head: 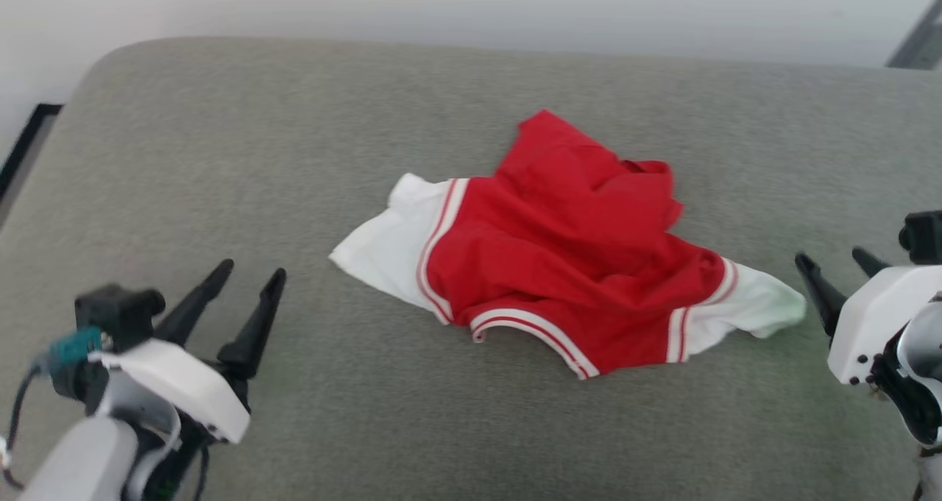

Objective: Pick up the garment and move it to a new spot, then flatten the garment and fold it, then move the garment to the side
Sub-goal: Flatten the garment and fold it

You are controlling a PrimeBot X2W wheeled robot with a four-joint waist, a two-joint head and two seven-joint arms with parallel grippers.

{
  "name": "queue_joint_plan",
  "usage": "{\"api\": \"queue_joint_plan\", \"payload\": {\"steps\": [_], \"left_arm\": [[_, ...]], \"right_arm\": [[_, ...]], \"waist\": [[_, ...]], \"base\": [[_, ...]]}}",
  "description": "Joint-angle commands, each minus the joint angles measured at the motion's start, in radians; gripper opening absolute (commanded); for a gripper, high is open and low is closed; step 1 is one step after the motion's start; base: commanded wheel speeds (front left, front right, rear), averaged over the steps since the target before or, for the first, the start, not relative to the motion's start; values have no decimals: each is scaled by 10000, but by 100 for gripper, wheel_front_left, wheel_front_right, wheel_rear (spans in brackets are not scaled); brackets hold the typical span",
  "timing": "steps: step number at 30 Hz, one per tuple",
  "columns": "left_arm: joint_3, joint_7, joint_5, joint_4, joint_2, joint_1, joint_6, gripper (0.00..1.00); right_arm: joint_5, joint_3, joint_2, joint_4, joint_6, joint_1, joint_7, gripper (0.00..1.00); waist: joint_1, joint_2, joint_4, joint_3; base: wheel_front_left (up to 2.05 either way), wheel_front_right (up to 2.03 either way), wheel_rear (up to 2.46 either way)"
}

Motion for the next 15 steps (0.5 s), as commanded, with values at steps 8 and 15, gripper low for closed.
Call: {"api": "queue_joint_plan", "payload": {"steps": [8, 15], "left_arm": [[-603, 1558, -236, 818, 800, -1367, -29, 100], [-972, 2663, -768, 1967, 1165, -2157, -29, 100]], "right_arm": [[-875, -767, 1372, -1393, -13, 211, -2424, 100], [-1241, -774, 2304, -1847, -13, 536, -3900, 100]], "waist": [[0, 0, -1483, 342], [0, 0, -2410, 774]], "base": [[0, 0, 0], [0, 0, 0]]}}
